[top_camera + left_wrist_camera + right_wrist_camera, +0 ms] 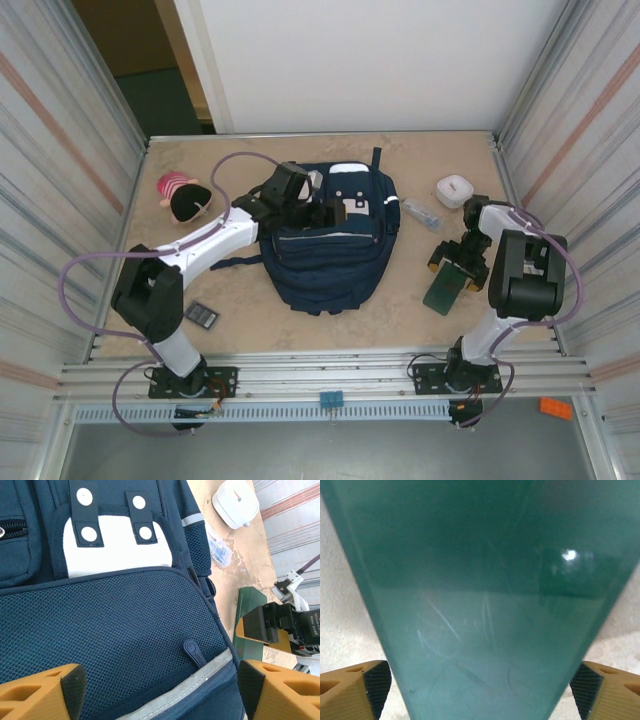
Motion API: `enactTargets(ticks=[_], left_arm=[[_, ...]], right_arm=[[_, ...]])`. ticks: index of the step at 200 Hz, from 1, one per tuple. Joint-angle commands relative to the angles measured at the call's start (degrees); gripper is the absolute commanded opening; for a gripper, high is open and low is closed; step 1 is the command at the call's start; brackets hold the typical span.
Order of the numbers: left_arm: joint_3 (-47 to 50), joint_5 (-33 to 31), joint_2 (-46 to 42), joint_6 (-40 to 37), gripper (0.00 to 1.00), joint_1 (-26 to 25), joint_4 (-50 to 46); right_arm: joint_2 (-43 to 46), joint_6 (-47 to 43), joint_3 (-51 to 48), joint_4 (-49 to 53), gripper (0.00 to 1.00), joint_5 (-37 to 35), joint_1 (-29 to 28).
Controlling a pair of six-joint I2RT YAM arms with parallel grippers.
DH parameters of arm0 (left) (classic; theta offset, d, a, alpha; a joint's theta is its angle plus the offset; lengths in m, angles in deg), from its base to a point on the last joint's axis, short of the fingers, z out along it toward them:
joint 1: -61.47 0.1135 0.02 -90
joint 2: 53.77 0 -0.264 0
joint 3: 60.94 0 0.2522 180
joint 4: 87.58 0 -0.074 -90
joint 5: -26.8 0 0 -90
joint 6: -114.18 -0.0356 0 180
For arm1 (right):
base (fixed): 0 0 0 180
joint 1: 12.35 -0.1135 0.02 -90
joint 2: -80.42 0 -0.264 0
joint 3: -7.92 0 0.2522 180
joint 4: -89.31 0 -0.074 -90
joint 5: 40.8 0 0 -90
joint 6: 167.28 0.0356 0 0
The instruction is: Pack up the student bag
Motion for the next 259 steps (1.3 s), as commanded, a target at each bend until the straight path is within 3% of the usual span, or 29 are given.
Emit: enactTargets(ticks=[1,45,66,96,135,154,170,203,238,259], left_arm=[[-1.7,0.8,0.7,-1.4,0.81,0.6,0.2],[-1.3,0.9,-0.5,-3.7,0.8,1.2,0.3],[0.0,0.5,-3.2,-9.6,0.79,1.4,0.9],[2.3,2.5,-9.3,-27.4,0.79,1.4,0.3],[8.9,14.5,-18.4,-58.2,0.77,0.5,-3.9],[12.6,11.4,-20.4,-68.9,0.79,-1.3,-4.2],[13.7,6.6,-19.1,-70.6,0.82,-1.6,-2.4],[8.7,8.9,-12.2,-75.7,0.86,-2.3,-10.0],[10.2,5.6,-8.3,-74.9,0.86,-2.3,-4.2],[9.9,4.1,-5.9,-72.3,0.81,-1.3,-1.4]], right_arm=[[-1.3,-0.5,-0.6,-1.0,0.87,-0.7,0.3],[0.6,-0.3,-2.0,-1.5,0.66,-0.3,0.4],[6.2,0.1,-2.7,-1.2,0.64,1.8,0.4],[19.5,1.1,-3.2,-2.2,0.61,8.7,0.8],[36.0,5.8,-7.1,-11.3,0.58,21.2,1.0],[41.5,10.3,-10.8,-17.6,0.57,24.9,1.0],[45.1,13.4,-13.4,-21.5,0.57,26.8,0.8],[46.8,14.1,-14.3,-21.6,0.57,27.7,0.5],[47.0,13.5,-14.5,-20.8,0.57,27.3,-0.1],[47.0,13.6,-14.9,-21.3,0.57,27.0,-0.7]])
